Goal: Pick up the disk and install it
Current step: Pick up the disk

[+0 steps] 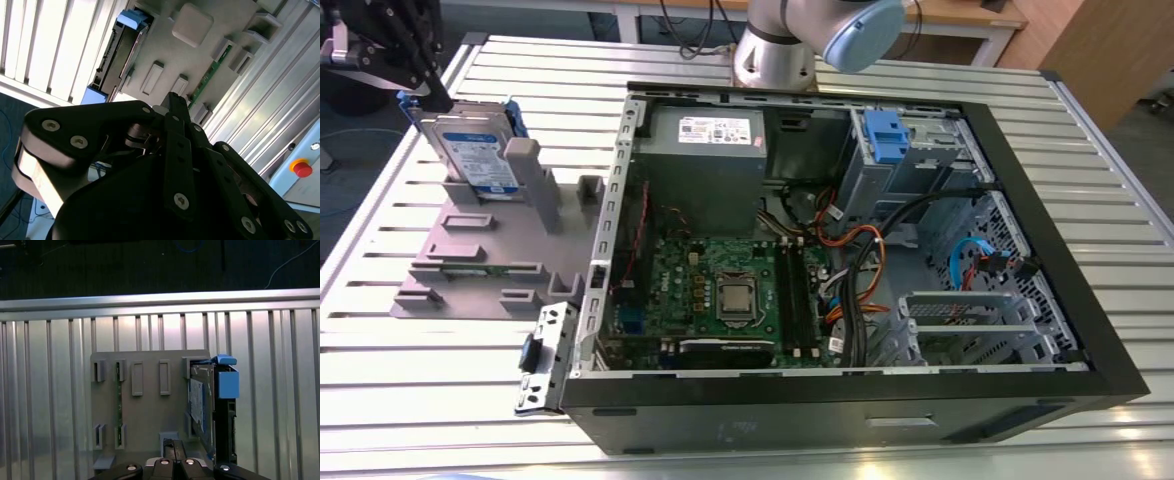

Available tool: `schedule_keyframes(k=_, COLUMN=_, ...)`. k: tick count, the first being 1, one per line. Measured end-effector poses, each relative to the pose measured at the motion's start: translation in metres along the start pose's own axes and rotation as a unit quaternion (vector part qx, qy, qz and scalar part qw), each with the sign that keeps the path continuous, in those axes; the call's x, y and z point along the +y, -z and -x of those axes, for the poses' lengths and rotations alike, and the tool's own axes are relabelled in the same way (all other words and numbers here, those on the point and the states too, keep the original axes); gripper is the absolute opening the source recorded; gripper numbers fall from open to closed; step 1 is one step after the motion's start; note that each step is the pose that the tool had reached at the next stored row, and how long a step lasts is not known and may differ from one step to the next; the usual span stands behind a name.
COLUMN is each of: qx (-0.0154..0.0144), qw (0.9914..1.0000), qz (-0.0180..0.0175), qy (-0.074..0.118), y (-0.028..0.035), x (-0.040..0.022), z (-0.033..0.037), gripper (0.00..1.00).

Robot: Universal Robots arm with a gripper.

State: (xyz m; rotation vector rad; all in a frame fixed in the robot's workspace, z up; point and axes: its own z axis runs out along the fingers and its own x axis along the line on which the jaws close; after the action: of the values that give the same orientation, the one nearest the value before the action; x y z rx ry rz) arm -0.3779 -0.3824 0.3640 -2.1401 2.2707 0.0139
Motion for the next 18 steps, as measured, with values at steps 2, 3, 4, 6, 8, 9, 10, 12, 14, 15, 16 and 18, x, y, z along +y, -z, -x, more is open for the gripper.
schedule_keyframes(k=2, qx=0.0001, qw=1.0, qz=0.0, qy=0.001, y=0.0, x=0.0, z=0.0, gripper=0.11)
schedule_keyframes(k=3, qx=0.0001, qw=1.0, qz=0.0, qy=0.001, y=0.0, x=0.0, z=0.0, gripper=0.11)
schedule_keyframes(k=4, qx=0.0001, qw=1.0, qz=0.0, qy=0.001, y=0.0, x=0.0, z=0.0, gripper=0.11)
schedule_keyframes(k=6, qx=0.0002, qw=1.0, qz=0.0, qy=0.002, y=0.0, x=0.0, z=0.0, gripper=0.11)
schedule_keyframes(k=8, qx=0.0002, qw=1.0, qz=0.0, qy=0.002, y=0.0, x=0.0, z=0.0, gripper=0.11)
schedule_keyframes(k=9, qx=0.0002, qw=1.0, qz=0.0, qy=0.003, y=0.0, x=0.0, z=0.0, gripper=0.11)
schedule_keyframes(k=10, qx=0.0003, qw=1.0, qz=0.0, qy=0.003, y=0.0, x=0.0, z=0.0, gripper=0.11)
schedule_keyframes(k=12, qx=0.0004, qw=0.99999, qz=0.0, qy=0.004, y=0.0, x=0.0, z=0.0, gripper=0.11)
schedule_keyframes(k=14, qx=0.0004, qw=0.99999, qz=0.0, qy=0.004, y=0.0, x=0.0, z=0.0, gripper=0.11)
schedule_keyframes(k=15, qx=0.0005, qw=0.99999, qz=0.0001, qy=0.004, y=0.0, x=0.0, z=0.0, gripper=0.11)
schedule_keyframes(k=16, qx=0.0005, qw=0.99999, qz=0.0001, qy=0.005, y=0.0, x=0.0, z=0.0, gripper=0.11)
schedule_keyframes(k=18, qx=0.0006, qw=0.99999, qz=0.0001, qy=0.005, y=0.0, x=0.0, z=0.0, gripper=0.11)
